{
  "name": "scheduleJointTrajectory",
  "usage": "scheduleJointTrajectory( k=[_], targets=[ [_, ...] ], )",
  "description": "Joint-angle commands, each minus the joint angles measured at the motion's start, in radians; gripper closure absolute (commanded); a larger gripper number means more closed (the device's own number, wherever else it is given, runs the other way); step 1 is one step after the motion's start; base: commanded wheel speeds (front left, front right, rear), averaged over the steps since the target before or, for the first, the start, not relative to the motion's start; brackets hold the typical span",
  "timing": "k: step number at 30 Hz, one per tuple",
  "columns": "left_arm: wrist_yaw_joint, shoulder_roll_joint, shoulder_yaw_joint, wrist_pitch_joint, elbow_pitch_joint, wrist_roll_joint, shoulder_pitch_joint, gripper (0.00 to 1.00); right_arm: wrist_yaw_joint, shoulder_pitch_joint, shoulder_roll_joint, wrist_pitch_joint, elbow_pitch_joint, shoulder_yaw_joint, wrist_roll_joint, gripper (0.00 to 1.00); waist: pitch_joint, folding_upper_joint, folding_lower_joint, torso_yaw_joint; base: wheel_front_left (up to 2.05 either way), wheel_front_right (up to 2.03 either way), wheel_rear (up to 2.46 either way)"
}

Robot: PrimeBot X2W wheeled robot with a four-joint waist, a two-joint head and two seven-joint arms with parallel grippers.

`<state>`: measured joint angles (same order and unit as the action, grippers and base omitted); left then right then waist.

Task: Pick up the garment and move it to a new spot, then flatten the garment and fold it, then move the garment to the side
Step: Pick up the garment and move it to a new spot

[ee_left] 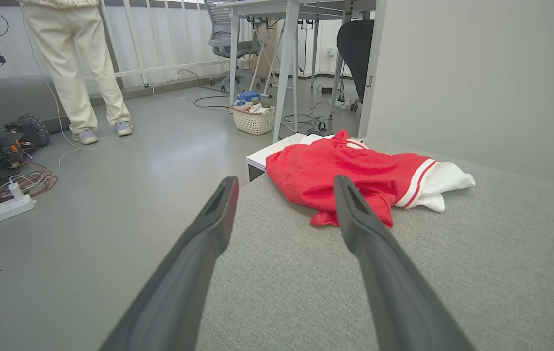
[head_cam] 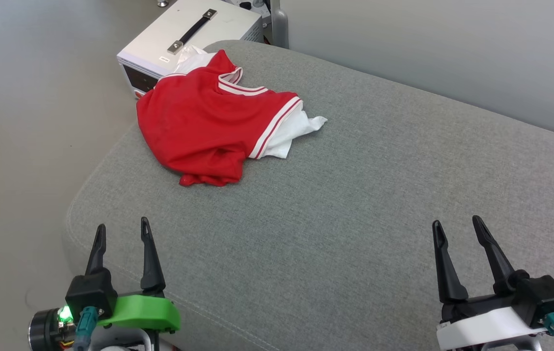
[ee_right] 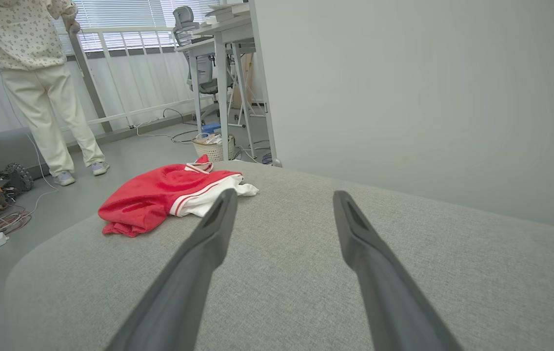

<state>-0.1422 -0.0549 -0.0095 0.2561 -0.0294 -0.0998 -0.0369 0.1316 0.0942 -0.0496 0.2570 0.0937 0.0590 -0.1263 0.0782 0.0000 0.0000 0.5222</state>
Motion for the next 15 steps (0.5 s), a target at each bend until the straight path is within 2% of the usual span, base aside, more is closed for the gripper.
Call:
scheduleJointTrajectory(
  k=[1, 6, 15],
  targets=[
    [0.013, 0.005, 0.012, 0.006, -0.005, -0.004, 0.022, 0.0, -0.001, -0.02, -0.001, 0.005, -0.003, 0.003, 0.01, 0.0, 0.007, 0.0, 0.0, -0.007, 0.0, 0.0, 0.0],
    [0.081, -0.009, 0.063, 0.006, -0.015, 0.004, 0.12, 0.0, -0.001, -0.037, -0.001, 0.005, 0.006, 0.014, 0.028, 0.0, 0.038, 0.0, 0.0, -0.037, 0.0, 0.0, 0.0],
    [0.222, -0.08, 0.204, 0.006, -0.125, -0.069, 0.423, 0.0, -0.001, -0.1, -0.001, 0.005, 0.044, 0.035, 0.081, 0.0, 0.163, 0.0, 0.0, -0.146, 0.0, 0.0, 0.0]
  ],
)
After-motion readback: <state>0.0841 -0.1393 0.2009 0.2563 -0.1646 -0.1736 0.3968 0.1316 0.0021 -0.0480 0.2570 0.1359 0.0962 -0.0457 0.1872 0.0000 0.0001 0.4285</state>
